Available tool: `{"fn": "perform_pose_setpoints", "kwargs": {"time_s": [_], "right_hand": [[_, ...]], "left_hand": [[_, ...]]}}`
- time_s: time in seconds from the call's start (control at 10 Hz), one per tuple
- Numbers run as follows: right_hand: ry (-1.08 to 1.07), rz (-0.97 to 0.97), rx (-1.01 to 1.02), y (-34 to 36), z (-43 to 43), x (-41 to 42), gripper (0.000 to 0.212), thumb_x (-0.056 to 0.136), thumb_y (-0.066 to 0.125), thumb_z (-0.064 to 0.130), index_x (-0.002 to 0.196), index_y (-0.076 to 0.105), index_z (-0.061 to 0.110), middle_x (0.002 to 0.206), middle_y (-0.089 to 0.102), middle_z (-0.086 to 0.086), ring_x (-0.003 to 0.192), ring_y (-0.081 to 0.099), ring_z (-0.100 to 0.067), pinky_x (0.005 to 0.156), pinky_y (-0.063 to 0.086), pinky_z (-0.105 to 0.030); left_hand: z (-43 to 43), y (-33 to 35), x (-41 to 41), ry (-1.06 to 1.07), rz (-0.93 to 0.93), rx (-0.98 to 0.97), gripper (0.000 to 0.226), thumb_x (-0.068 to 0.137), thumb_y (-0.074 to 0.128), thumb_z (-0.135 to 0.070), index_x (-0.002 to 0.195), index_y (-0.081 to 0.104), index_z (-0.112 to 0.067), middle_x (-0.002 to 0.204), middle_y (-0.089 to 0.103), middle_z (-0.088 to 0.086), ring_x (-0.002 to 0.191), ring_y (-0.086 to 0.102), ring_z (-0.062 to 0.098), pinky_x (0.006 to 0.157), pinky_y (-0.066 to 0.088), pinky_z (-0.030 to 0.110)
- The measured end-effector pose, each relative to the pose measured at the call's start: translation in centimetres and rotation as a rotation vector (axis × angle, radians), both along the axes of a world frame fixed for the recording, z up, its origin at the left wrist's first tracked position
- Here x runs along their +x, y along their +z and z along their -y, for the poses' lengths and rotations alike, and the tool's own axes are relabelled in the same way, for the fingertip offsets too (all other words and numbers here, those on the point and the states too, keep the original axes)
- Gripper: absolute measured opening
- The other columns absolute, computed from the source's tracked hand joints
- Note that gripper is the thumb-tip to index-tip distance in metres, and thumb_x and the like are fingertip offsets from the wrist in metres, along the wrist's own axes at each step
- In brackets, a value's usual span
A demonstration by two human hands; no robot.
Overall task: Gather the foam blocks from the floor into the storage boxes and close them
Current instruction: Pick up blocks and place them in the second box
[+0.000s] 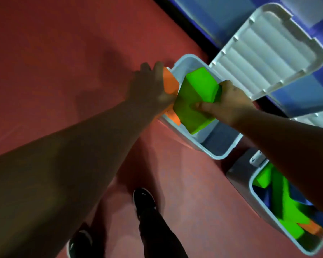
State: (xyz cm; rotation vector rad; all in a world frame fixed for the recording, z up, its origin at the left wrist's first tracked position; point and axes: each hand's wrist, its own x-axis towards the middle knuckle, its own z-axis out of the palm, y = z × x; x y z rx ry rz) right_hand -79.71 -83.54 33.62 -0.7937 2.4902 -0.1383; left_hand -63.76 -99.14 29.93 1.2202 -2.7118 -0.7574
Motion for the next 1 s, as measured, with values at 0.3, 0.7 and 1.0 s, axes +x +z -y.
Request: {"fn": "perform_pose_setpoints", "kwargs": {"time_s": [0.3, 0.7, 1.0], "right_hand": [[-0.310, -0.027, -0.009, -5.8, -4.3, -7.9, 0.080, 0.078, 0.080, 0.056, 0.133, 0.047, 0.009, 0.133, 0.058, -0.021, 0.124, 0.056, -0.040, 0.099, 0.046, -0.043], [-0.311, -0.113, 0.067, -16.0, 0.5, -12.1, 0.070, 0.076, 0.080, 0.051, 0.135, 0.046, 0.038, 0.134, 0.048, -0.012, 0.124, 0.047, -0.043, 0.104, 0.043, -0.052], [-0.451, -0.014, 0.054, -19.7, 2.3, -16.4, 0.074, 0.072, 0.076, 0.067, 0.130, 0.039, 0.040, 0.130, 0.047, -0.008, 0.117, 0.058, -0.043, 0.101, 0.050, -0.049]], "left_hand": [[-1.5, -5.4, -12.9, -0.073, -0.179, -0.076, 0.077, 0.069, 0.069, -0.062, 0.125, 0.053, -0.012, 0.125, 0.057, 0.011, 0.110, 0.060, 0.036, 0.096, 0.051, 0.049], [1.4, -17.6, -18.9, -0.145, 0.070, 0.289, 0.073, 0.086, 0.065, -0.036, 0.148, 0.042, -0.007, 0.129, 0.056, 0.014, 0.122, 0.058, 0.032, 0.100, 0.042, 0.033], [3.9, -20.1, -19.4, -0.525, 0.623, 0.336, 0.087, 0.080, 0.056, -0.055, 0.154, 0.034, -0.016, 0.132, 0.063, 0.017, 0.115, 0.062, 0.043, 0.101, 0.050, 0.055]]}}
